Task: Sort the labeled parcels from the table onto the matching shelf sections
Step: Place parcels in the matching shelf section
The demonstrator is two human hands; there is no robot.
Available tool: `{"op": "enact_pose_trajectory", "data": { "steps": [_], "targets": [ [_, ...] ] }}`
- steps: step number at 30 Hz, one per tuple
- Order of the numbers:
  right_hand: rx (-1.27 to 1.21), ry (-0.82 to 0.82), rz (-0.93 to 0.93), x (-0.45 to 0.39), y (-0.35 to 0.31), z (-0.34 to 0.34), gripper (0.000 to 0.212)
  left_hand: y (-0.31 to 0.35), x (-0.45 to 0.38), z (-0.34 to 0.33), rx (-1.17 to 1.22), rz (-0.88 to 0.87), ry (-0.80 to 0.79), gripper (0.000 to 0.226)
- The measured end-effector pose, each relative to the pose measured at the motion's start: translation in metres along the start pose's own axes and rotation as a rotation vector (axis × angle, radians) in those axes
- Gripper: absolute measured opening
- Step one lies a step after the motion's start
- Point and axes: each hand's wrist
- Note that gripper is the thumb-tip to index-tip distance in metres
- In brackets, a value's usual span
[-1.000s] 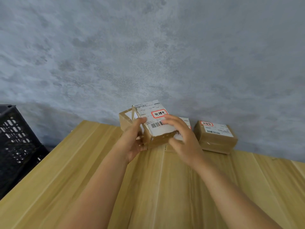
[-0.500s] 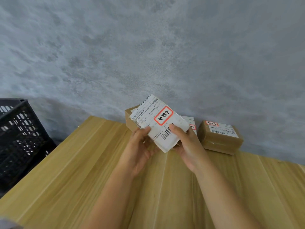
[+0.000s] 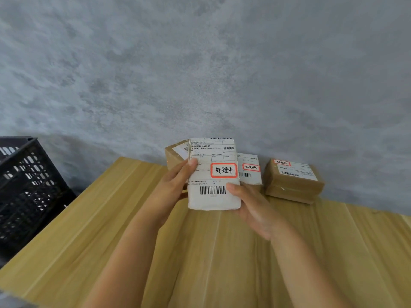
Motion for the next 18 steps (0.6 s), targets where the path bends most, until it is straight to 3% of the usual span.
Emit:
{"op": "enact_pose_trajectory", "data": {
  "steps": [5,8,11,18],
  "targets": [
    [0.009,0.169,0.054,0.004,-0.001,0.016,0.078,-0.01,-0.008,-0.014,-0.34,-0.101,0.122,0.045],
    [0.0,0.243,0.093,0.009,-0.004,0.03,0.067,-0.016,-0.019,-0.007,-0.764,-0.116,0.151,0.028],
    [0.008,0.273,0.093,0.012,-0.007,0.038,0.066,-0.004,-0.031,-0.004,-1.172,-0.13,0.173,0.025],
    [-0.032,0.34,0.089,0.012,-0.016,0.042,0.076,0.026,-0.046,-0.015,-1.555,-0.29,0.25,0.031]
  ]
}}
Point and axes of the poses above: each hand's wrist, its own x-axis away from the middle knuckle, its own z-axis out of the back of the hand, y = z × x, and after that the axes turned 8 degrees about z, right-handed
